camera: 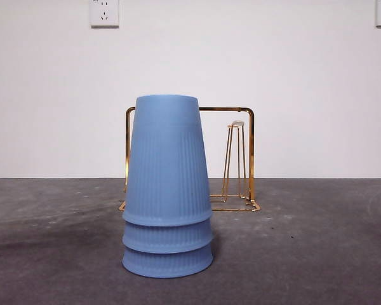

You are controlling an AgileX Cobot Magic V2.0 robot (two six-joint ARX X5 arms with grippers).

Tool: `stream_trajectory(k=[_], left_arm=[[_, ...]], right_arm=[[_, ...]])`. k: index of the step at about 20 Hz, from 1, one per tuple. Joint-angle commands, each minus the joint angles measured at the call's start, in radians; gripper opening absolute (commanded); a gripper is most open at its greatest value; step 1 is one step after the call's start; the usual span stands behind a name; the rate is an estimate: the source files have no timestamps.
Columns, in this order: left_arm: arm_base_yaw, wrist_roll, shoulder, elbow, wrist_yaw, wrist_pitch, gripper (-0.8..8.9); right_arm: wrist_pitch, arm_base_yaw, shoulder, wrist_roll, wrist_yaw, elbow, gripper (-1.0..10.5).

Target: The left arm pick up the left cup on cup holder and place it on desk, then the right arm insert the right cup into the first cup, and then the left arm insert the mid cup into the first cup

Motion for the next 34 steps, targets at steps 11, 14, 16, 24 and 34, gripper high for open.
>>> stream_trajectory(k=[11,14,16,24,34], left_arm=[[-0.010,0.050,-0.003,0.008,-0.007,0.012,0.21],[0.120,0.298,-0.063,-0.005,-0.032,0.182,0.21],[0.288,0.377,-0.121,-0.051,-0.032,0.368,0.21],[0.743,0.350,-0.392,-0.459,-0.032,0.616,0.21],[0.756,0.323,-0.560,-0.767,-0.032,0.605,0.21]], right_arm=[[0.010,0.011,0.003,0.007,0.004,0.006,0.1],[0.010,0.011,0.004,0.007,0.004,0.006,0.1],[0.010,0.011,0.003,0.007,0.005,0.006,0.1],[0.010,0.011,0.003,0.007,0.004,0.006,0.1],[0.010,0.011,0.003,0.007,0.005,0.006,0.1]])
